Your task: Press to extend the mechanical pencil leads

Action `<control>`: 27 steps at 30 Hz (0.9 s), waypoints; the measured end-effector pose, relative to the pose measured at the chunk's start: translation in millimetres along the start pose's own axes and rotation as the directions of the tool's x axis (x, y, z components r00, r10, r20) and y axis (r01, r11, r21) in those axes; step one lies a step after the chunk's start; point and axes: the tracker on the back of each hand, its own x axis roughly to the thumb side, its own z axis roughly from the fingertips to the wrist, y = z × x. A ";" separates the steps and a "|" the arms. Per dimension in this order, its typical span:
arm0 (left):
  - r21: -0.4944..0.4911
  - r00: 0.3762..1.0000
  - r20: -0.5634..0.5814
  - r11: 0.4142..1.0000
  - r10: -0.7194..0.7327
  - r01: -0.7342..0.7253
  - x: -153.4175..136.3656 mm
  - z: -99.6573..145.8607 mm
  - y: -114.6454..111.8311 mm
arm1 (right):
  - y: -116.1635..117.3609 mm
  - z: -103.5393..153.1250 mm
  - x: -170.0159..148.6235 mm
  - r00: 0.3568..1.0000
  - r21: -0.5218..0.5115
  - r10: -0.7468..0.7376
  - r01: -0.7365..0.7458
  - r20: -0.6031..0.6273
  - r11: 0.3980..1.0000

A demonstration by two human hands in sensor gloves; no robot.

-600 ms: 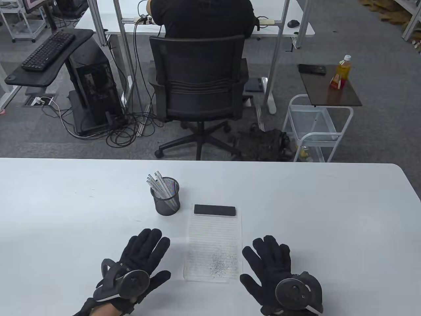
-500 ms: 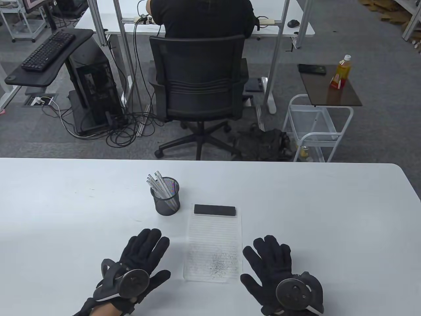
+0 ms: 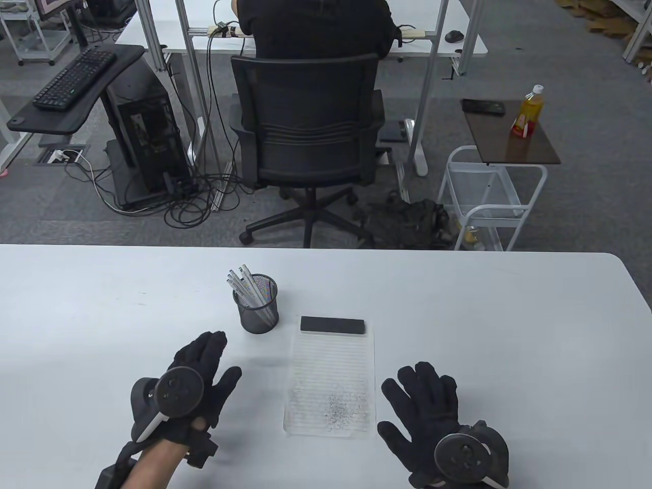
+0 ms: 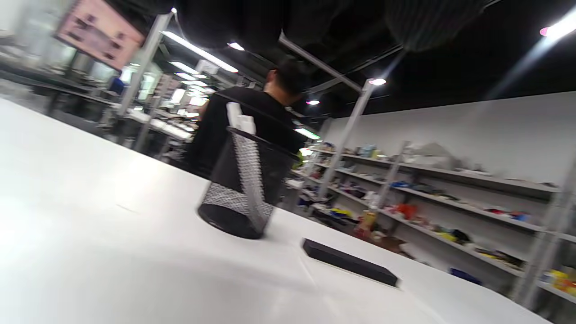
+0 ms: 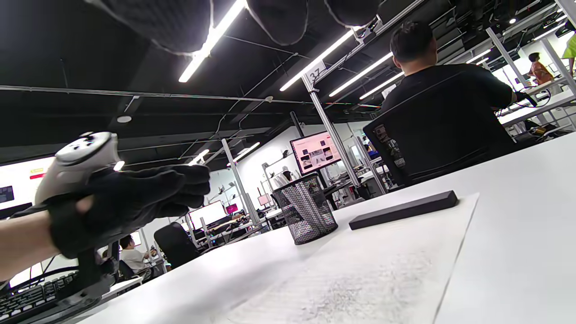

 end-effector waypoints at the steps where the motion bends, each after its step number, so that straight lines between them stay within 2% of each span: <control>1: -0.017 0.998 -0.042 0.999 -0.042 0.042 -1.1 -9.6 1.6 | -0.6 0.0 0.2 1.000 0.000 -0.003 0.003 0.003 1.000; 4: -0.070 0.983 -0.164 0.995 -0.081 0.070 -4.4 -40.8 2.3 | -1.0 0.0 0.6 1.000 0.002 -0.008 0.008 0.010 1.000; 7: -0.127 0.956 -0.289 0.992 -0.048 0.011 -9.4 -70.2 -1.5 | -1.3 0.3 0.6 1.000 0.003 -0.013 0.013 0.014 1.000; 9: -0.135 0.927 -0.375 0.990 -0.015 -0.039 -14.0 -90.1 -4.8 | -2.3 0.5 0.7 1.000 0.001 -0.016 0.016 0.015 1.000; 12: -0.132 0.892 -0.450 0.991 -0.039 -0.024 -18.6 -116.6 -10.8 | -4.5 0.9 0.4 1.000 -0.007 -0.026 0.026 0.016 1.000; 20: -0.102 0.826 -0.564 0.993 -0.006 -0.062 -21.1 -155.4 -28.6 | -5.8 0.9 -1.5 1.000 -0.006 -0.030 0.030 0.008 1.000; 27: -0.083 0.772 -0.634 0.987 0.054 -0.137 -31.5 -167.3 -39.7 | -8.4 0.4 -3.3 1.000 -0.010 -0.032 0.032 -0.001 0.999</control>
